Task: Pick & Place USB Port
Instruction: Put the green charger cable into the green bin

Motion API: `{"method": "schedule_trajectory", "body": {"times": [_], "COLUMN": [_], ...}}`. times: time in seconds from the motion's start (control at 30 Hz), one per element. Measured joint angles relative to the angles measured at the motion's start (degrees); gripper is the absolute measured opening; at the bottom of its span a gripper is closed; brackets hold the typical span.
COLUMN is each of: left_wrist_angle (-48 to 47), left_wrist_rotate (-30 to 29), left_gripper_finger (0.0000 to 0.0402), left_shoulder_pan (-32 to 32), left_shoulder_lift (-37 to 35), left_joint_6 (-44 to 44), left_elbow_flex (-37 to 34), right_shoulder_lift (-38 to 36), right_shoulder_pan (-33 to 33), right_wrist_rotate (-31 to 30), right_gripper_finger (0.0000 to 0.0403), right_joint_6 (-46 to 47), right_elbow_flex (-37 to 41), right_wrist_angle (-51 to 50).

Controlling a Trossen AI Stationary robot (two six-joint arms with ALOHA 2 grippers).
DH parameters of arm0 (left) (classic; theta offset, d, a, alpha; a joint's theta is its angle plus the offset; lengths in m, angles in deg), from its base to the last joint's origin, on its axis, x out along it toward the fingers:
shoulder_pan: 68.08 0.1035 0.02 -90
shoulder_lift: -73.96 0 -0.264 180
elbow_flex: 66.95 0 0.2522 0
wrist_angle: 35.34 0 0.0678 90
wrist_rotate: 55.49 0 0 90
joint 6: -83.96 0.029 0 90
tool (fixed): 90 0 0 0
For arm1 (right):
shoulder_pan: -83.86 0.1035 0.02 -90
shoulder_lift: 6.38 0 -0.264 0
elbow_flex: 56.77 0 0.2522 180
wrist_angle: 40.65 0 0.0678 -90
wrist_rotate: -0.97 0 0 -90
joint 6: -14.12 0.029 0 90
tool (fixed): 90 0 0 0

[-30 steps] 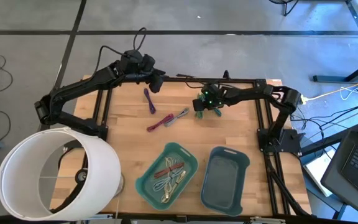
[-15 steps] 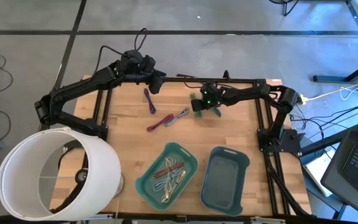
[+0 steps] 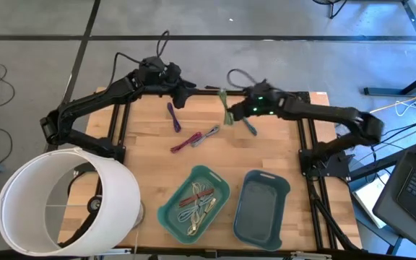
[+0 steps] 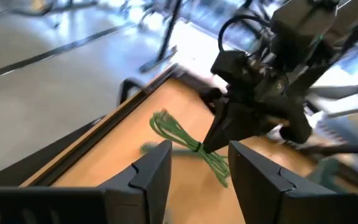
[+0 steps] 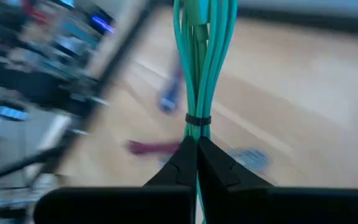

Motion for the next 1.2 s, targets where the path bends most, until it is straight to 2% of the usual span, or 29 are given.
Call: {"method": "schedule_trajectory", "body": {"times": [0.13,0.23,0.47,0.63,0.83,1.2], "left_wrist_angle": [9.83,18.2,30.73,33.65,33.76,33.76], "left_wrist_rotate": [5.78,8.99,14.18,15.56,15.43,14.82], "left_gripper_finger": [0.0153,0.0155,0.0193,0.0214,0.0215,0.0208], "left_shoulder_pan": [-0.2,-0.81,-2.74,-4.42,-4.98,-4.72], "left_shoulder_lift": [0.02,0.02,0.02,0.04,0.07,0.07], "left_joint_6": [-3.03,-5.87,-12.48,-12.62,-12.22,-10.19], "left_elbow_flex": [0.0,0.0,0.0,0.0,0.0,0.0], "right_shoulder_lift": [-8.06,-10.98,-8.11,-3.1,2.67,6.24], "right_shoulder_pan": [1.84,2.76,5.49,6.66,8.31,11.0], "right_wrist_rotate": [-1.22,-1.73,-1.7,-1.41,2.87,3.81], "right_gripper_finger": [0.0001,0.0001,0.0,0.0,0.0,0.0], "right_joint_6": [-3.55,-6.99,-15.32,-19.03,-19.25,-20.75], "right_elbow_flex": [-3.85,-8.33,-21.72,-29.86,-36.37,-40.1], "right_wrist_angle": [0.0,0.22,-4.11,-7.53,-9.54,-9.3]}}
